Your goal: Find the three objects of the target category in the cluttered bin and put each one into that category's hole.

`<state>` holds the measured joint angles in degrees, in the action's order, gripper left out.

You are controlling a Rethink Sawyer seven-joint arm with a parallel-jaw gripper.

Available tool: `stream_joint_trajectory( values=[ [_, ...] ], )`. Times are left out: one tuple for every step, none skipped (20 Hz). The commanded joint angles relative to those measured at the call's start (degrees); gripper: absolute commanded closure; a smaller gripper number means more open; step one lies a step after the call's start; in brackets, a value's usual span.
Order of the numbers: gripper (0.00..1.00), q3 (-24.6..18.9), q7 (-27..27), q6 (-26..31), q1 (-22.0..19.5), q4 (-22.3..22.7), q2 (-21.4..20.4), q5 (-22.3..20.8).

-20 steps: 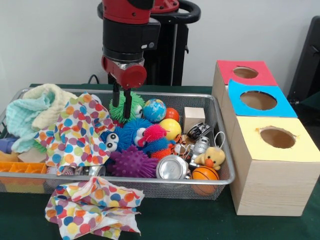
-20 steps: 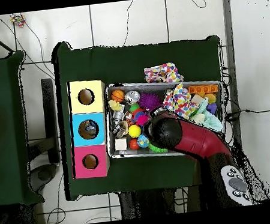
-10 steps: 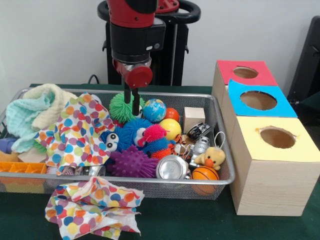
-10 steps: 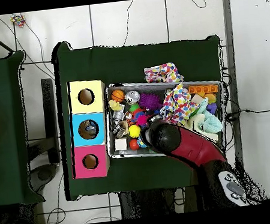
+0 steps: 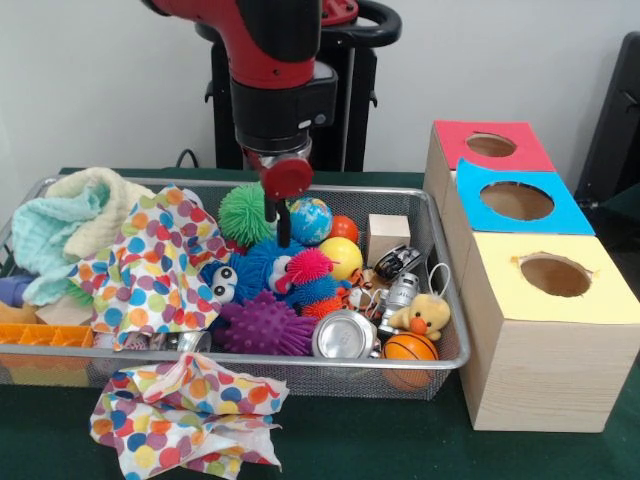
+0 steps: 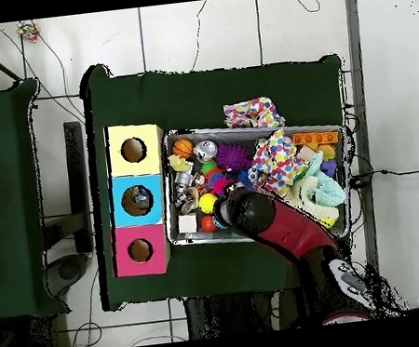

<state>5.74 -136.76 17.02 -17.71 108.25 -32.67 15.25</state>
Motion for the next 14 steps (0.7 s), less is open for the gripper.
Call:
stream_joint_trajectory(
  values=[
    [0.0, -7.5, -14.1, -4.7, 2.1, 2.1, 3.2, 6.8],
    [0.0, -7.6, -14.3, -4.5, 2.5, 1.8, 3.3, 7.6],
    [0.0, -7.8, -14.6, -4.3, 2.8, 1.6, 3.5, 8.4],
    [0.0, -7.6, -15.3, -4.0, 3.7, 1.5, 3.4, 9.5],
    [0.0, -7.3, -15.4, -3.9, 4.2, 1.2, 3.6, 10.1],
    [0.0, -7.7, -15.7, -3.8, 4.5, 1.5, 3.4, 11.2],
    [0.0, -7.6, -15.6, -3.6, 4.9, 1.5, 3.2, 11.7],
    [0.0, -7.5, -15.9, -3.0, 5.6, 1.5, 2.8, 12.6],
    [0.0, -7.7, -15.8, -2.8, 5.7, 1.7, 2.6, 13.2],
    [0.0, -8.1, -15.6, -2.8, 5.4, 2.3, 2.3, 13.8],
    [0.0, -8.6, -15.5, -2.8, 5.2, 2.8, 1.9, 14.4],
    [0.0, -9.0, -15.4, -3.1, 5.0, 3.5, 1.6, 15.1],
    [0.0, -9.1, -15.3, -3.1, 5.0, 3.7, 1.5, 15.5],
    [0.0, -9.1, -15.3, -3.3, 5.4, 3.4, 2.0, 16.0]
  ],
)
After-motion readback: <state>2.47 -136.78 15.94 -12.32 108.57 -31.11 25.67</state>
